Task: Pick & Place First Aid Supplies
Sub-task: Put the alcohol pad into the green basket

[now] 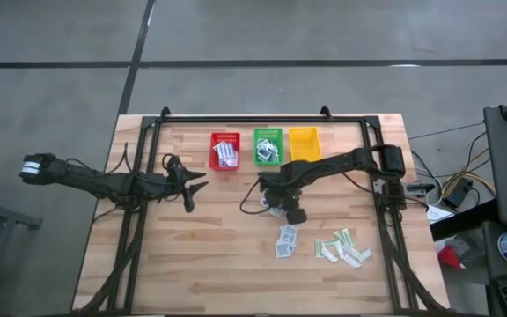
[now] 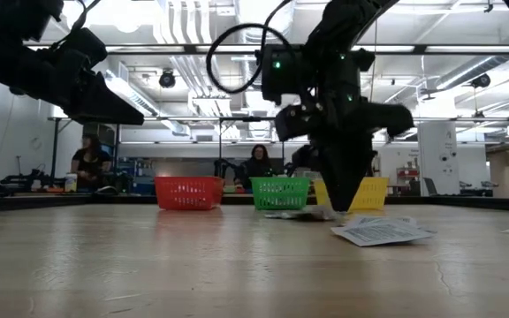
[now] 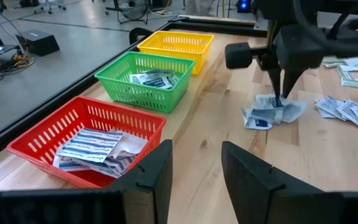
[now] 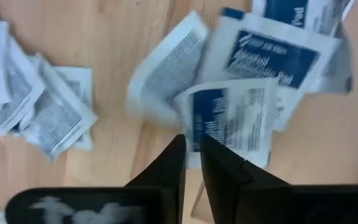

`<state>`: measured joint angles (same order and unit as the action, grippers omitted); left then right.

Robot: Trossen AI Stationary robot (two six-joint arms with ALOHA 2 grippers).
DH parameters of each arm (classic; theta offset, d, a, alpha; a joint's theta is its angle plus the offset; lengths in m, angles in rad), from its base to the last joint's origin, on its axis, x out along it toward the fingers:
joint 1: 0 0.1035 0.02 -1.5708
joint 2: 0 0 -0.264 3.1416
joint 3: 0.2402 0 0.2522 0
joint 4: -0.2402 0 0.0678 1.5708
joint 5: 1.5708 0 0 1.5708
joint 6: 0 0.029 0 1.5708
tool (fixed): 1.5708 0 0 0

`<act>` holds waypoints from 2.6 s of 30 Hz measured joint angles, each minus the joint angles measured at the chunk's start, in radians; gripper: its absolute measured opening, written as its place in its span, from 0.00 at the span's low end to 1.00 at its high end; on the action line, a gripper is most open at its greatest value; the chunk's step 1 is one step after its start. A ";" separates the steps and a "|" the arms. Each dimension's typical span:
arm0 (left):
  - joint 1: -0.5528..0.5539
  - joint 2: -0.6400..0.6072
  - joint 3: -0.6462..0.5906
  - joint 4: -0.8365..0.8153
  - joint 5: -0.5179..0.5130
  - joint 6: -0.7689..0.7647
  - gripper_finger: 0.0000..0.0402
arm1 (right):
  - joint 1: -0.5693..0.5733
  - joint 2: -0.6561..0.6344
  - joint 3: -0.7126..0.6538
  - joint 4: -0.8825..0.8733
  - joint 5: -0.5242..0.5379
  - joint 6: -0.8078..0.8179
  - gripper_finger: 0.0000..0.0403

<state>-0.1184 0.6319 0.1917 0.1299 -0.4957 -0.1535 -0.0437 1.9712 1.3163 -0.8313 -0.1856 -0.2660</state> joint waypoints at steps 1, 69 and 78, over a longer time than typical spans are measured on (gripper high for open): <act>0.000 0.000 0.000 0.000 0.000 0.000 0.33 | 0.000 -0.010 0.000 -0.004 0.000 -0.001 0.10; 0.000 0.000 0.000 0.004 0.000 -0.002 0.33 | -0.004 -0.107 0.062 0.005 -0.031 0.097 0.40; 0.000 0.000 0.000 0.004 0.000 -0.003 0.33 | -0.002 -0.107 -0.009 0.080 -0.031 0.146 0.50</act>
<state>-0.1184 0.6319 0.1917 0.1341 -0.4957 -0.1562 -0.0460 1.8641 1.3070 -0.7513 -0.2167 -0.1202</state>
